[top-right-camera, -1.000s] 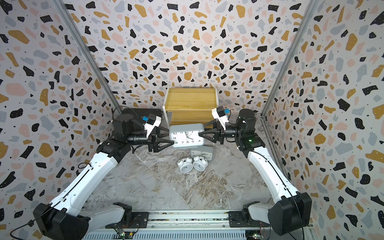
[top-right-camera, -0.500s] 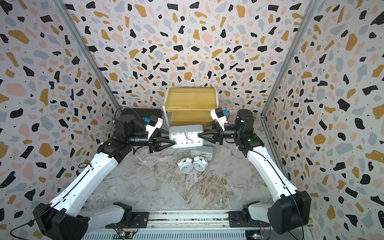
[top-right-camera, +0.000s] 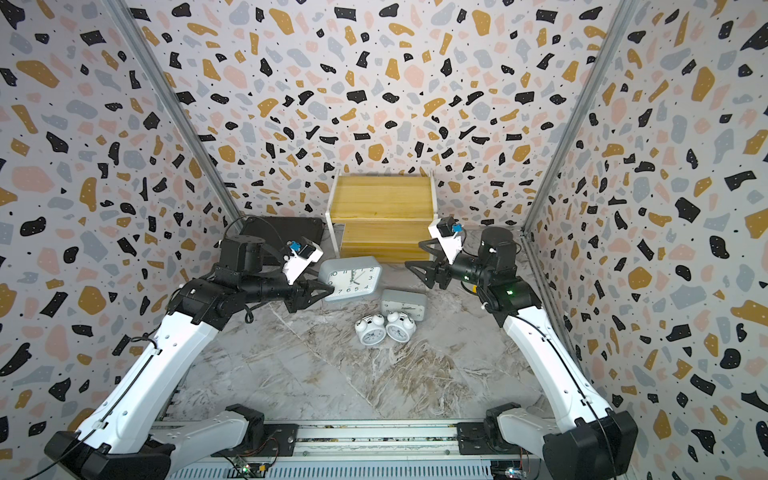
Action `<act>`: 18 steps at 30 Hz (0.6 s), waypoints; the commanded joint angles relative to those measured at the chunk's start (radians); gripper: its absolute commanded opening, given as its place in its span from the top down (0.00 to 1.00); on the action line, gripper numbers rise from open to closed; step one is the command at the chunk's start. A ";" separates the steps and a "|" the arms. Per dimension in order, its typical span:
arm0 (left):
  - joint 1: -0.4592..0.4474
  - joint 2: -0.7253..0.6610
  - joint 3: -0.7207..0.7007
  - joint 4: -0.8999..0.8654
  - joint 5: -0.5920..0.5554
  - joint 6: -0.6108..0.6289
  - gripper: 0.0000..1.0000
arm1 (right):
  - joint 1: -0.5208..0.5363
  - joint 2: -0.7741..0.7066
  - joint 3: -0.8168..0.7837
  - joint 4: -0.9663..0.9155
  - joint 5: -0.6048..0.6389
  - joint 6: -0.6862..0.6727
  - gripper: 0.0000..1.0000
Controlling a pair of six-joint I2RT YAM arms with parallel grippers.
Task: Place the alarm clocks on the shelf by style
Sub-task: Pick up the alarm from the center of the board.
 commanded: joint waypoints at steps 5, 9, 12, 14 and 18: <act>0.040 -0.028 0.089 -0.157 -0.443 0.053 0.89 | -0.009 -0.014 -0.083 -0.005 0.455 0.002 0.25; 0.145 -0.025 0.096 -0.105 -0.432 -0.010 0.89 | -0.024 0.025 -0.097 0.047 0.505 0.033 0.26; 0.193 -0.009 0.087 -0.033 -0.389 -0.052 0.89 | -0.028 0.062 -0.102 0.127 0.496 0.049 0.27; 0.209 0.011 0.087 0.011 -0.377 -0.073 0.90 | -0.031 0.092 -0.094 0.155 0.482 0.059 0.26; 0.248 0.068 0.102 0.097 -0.325 -0.120 0.90 | -0.033 0.149 -0.085 0.241 0.473 0.071 0.30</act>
